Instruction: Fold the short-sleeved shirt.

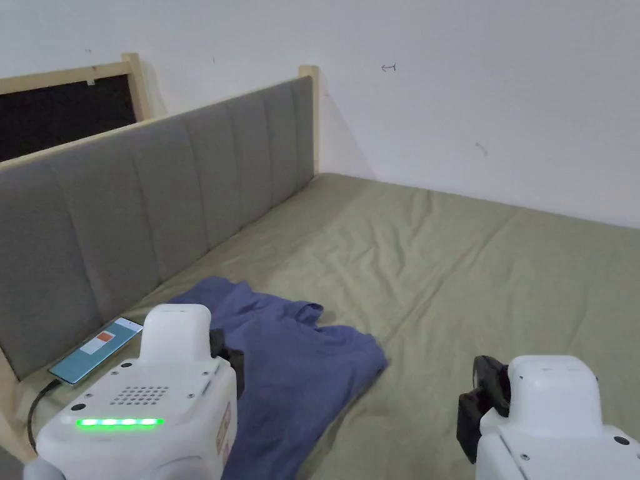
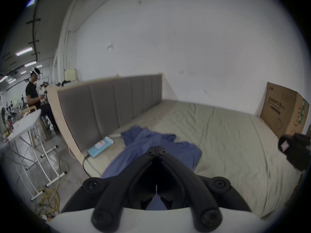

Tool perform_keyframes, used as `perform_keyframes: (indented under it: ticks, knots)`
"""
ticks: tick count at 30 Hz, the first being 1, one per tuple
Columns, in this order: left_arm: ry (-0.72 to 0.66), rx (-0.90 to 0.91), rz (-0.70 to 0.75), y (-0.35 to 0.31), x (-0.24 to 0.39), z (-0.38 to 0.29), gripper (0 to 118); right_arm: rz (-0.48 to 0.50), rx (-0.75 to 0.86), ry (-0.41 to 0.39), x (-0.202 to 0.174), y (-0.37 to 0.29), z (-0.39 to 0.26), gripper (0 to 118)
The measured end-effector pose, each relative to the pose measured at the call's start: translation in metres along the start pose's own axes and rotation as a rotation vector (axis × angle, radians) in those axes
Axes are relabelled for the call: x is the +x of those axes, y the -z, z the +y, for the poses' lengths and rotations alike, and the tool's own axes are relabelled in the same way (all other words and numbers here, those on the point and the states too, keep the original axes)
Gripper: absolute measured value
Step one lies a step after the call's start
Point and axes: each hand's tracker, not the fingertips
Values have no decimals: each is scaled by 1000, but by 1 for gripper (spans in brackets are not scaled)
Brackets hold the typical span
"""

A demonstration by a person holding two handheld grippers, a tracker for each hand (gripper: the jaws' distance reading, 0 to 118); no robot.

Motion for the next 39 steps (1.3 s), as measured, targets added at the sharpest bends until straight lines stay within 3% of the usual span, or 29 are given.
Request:
perform_keyframes:
  ticks: [3, 6, 7, 8, 9, 12, 15, 18, 19, 20, 21, 22, 24, 26, 29, 35, 39]
  knots:
    - [28, -196, -31, 42, 0, -30, 0, -20, -21, -13, 2, 8, -3, 0]
    - [-8, -297, -82, 81, -3, -61, 39, -52, -57, -51, 5, 21, -9, 0]
    - [-46, -339, -99, 95, -6, -69, 39, -54, -74, -51, 6, 26, -12, 0]
    - [-59, -388, -113, 107, -7, -72, 73, -57, -92, -48, 7, 31, -14, 0]
    - [-72, -384, -115, 118, -7, -74, 87, -60, -105, -46, 8, 34, -16, 0]
    - [-66, -363, -89, 157, -6, -67, 91, -76, -153, -47, 15, 49, -25, 0]
    - [-64, -443, -109, 206, -4, -69, 107, -93, -185, -45, 18, 58, -31, 0]
    - [-24, -624, -85, 249, 2, -91, 99, -99, -205, -41, 22, 63, -34, 0]
    - [-11, -643, -62, 253, 4, -100, 99, -103, -210, -43, 23, 65, -34, 0]
    - [-13, -552, -70, 246, 6, -100, 97, -109, -214, -45, 25, 66, -36, 0]
    - [-10, -563, -59, 237, 7, -93, 89, -115, -219, -43, 28, 68, -36, 0]
    - [-13, -555, -55, 231, 7, -89, 72, -120, -224, -36, 30, 70, -37, 0]
    - [-92, -511, -24, 226, 1, -84, 3, -119, -244, 10, 41, 74, -42, 0]
    - [-165, -565, -29, 233, -5, -86, 4, -119, -244, 37, 47, 72, -45, 0]
    - [-158, -565, -47, 231, -9, -79, 4, -132, -233, 46, 56, 65, -48, 0]
    - [-449, -541, -173, 216, -34, -55, 3, -174, -211, 103, 79, 56, -45, 0]
    - [-379, -447, -203, 198, -26, -13, 4, -195, -196, 145, 92, 45, -44, 0]
